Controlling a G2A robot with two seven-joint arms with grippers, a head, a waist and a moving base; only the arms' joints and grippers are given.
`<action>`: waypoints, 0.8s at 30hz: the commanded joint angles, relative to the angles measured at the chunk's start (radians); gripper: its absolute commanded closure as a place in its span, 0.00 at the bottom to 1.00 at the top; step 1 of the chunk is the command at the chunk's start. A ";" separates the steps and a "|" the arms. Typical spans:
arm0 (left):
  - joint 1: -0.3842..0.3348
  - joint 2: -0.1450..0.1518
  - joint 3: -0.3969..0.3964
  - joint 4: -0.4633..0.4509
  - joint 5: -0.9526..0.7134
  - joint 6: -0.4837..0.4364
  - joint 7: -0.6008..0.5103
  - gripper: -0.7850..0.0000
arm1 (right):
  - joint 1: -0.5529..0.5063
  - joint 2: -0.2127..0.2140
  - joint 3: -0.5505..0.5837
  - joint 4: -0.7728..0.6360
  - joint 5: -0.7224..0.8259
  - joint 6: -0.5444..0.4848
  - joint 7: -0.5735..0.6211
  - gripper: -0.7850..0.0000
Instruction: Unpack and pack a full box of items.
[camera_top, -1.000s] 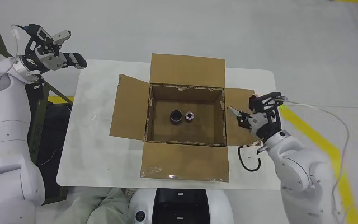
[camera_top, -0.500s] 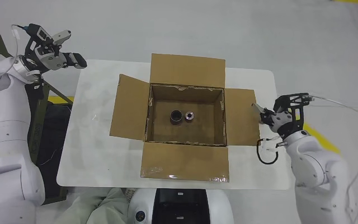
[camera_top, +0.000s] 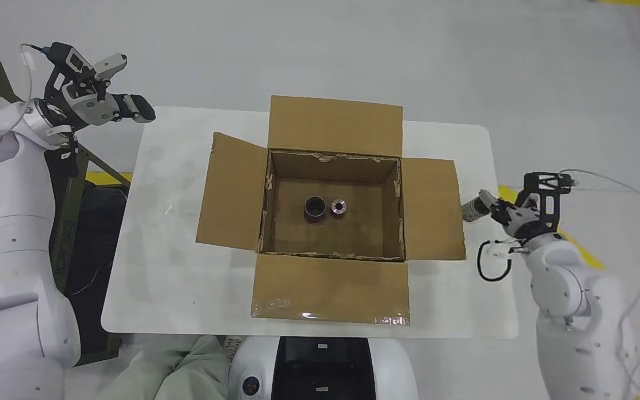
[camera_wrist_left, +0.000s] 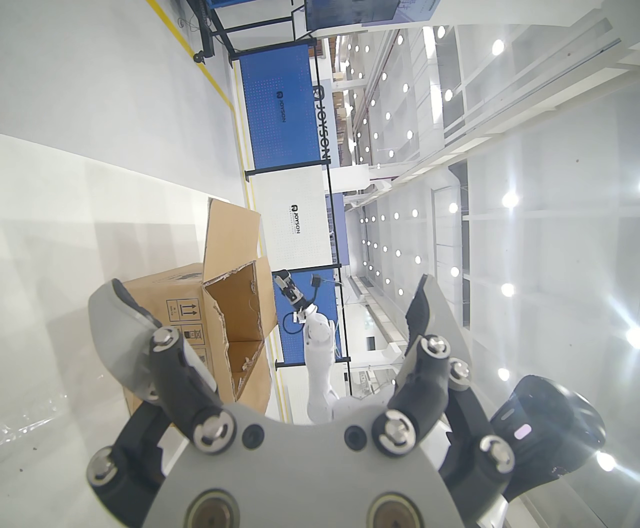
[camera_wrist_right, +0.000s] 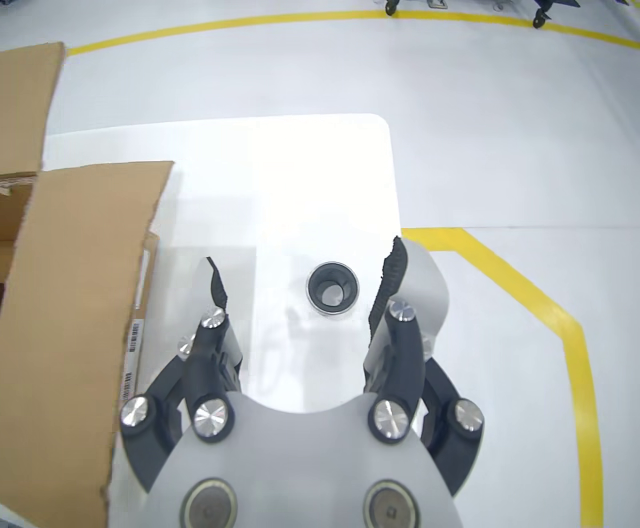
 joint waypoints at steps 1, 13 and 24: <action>0.000 0.000 0.000 0.000 0.000 0.000 0.000 0.00 | 0.008 0.001 0.000 0.019 0.006 0.001 0.003 0.22; 0.000 0.000 0.000 0.000 0.000 0.000 0.000 0.00 | 0.049 0.003 -0.050 0.127 -0.029 0.035 0.006 0.18; 0.000 0.000 0.000 0.000 0.000 0.000 0.000 0.00 | 0.115 0.003 -0.103 0.254 -0.049 0.057 -0.007 0.16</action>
